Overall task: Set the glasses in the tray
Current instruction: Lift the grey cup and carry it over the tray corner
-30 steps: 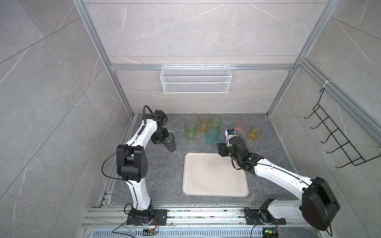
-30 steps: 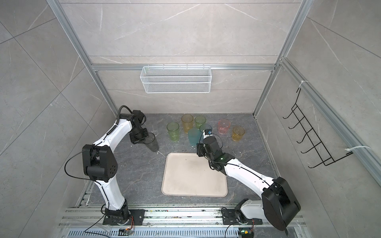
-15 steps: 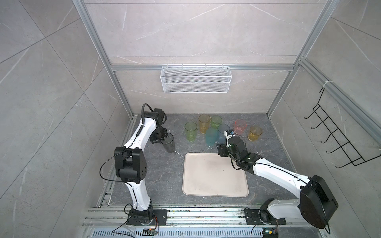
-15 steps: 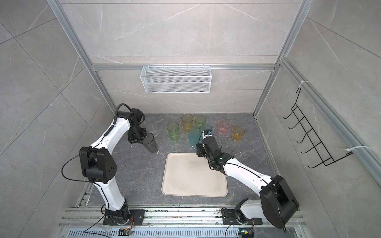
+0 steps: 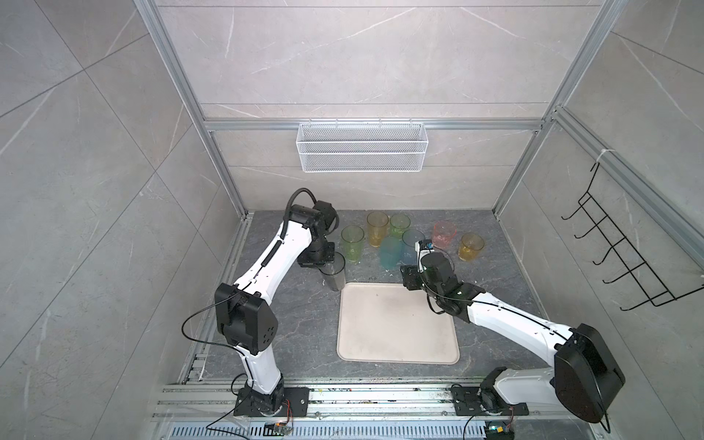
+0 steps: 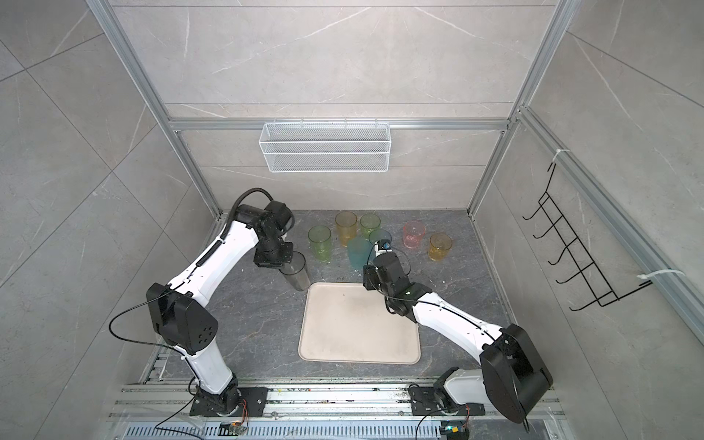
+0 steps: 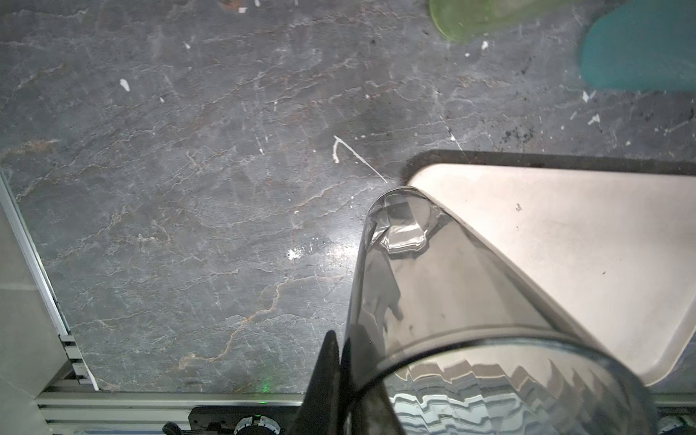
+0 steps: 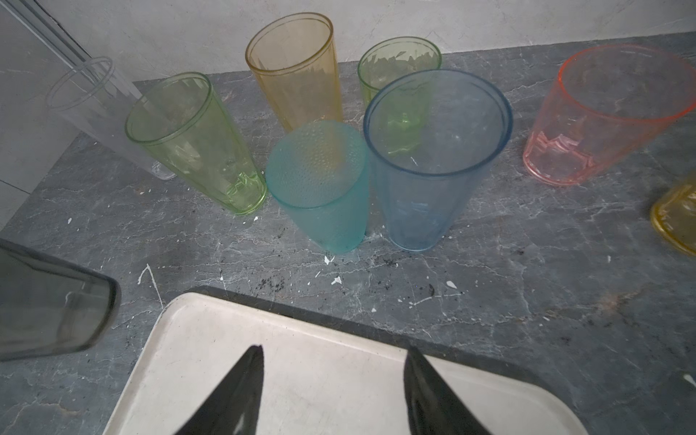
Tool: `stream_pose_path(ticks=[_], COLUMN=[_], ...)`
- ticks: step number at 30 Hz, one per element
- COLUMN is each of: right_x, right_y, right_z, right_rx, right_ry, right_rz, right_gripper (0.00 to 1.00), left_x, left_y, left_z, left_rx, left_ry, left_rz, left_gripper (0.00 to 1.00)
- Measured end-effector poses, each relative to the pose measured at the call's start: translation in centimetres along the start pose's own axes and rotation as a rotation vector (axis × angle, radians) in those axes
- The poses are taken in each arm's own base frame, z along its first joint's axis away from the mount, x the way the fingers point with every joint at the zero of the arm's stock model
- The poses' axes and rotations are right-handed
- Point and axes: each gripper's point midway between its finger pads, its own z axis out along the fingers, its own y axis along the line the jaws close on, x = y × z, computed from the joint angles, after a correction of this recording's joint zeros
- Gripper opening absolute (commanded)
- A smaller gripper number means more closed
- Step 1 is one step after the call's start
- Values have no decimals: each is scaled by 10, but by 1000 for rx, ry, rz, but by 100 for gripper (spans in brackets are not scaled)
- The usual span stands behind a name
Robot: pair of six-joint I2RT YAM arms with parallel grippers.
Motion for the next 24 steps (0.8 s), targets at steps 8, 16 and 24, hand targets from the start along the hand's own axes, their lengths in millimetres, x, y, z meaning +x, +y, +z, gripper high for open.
stream_pose_path(ticks=[8,16,24], right_x=[2,3,2], right_y=[0,-1,-2], right_z=[2,2,2], right_rx=[3,4,10], right_ry=[7,8,7], right_rz=[-1,-2,-2], right_gripper=[62,62,62], left_x=[20,17,13], left_y=[-51,-54,-56], left_z=[3,22,31], left_rx=[31,15,10], left_ry=[8,29,31], left_rz=[118,83,58], left_gripper=[0,0,0])
